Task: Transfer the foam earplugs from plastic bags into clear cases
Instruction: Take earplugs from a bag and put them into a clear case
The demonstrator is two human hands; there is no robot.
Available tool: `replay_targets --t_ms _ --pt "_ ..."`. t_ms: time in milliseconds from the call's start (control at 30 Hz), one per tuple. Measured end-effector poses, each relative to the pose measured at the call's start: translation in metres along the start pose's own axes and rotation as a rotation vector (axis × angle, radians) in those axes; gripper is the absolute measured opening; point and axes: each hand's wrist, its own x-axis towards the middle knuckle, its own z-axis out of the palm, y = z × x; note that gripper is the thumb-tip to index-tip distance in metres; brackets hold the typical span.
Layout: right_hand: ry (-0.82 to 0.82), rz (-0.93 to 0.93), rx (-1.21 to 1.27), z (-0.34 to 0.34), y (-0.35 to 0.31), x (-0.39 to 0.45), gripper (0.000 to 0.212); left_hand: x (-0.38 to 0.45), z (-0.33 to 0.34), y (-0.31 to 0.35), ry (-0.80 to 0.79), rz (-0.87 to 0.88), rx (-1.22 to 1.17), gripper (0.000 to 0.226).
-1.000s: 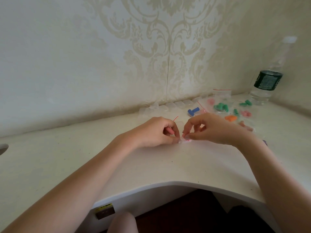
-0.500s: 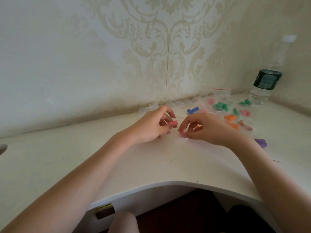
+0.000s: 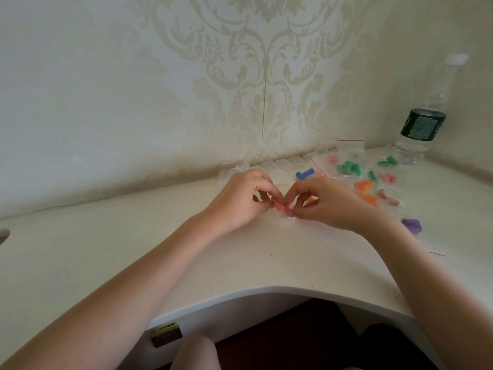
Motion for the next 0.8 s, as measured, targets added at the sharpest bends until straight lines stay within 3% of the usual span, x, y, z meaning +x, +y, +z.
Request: replay_targets --t_ms 300,533,633,800 --pt "0.039 0.006 0.029 0.0001 0.0008 0.0011 0.024 -0.0017 0.0022 -0.0031 -0.071 -0.032 -0.025 0.024" --pt "0.036 -0.012 0.061 0.0007 0.0041 0.0031 0.018 -0.0038 0.0053 -0.0012 -0.208 -0.048 0.051 0.035" --pt "0.040 -0.021 0.053 0.0003 0.0042 0.0035 0.018 -0.0017 0.0029 -0.0065 -0.243 -0.100 0.011 0.029" --pt "0.044 -0.021 0.060 0.0007 0.0051 0.0034 0.018 -0.0032 0.0041 -0.0042 -0.115 -0.085 -0.064 0.019"
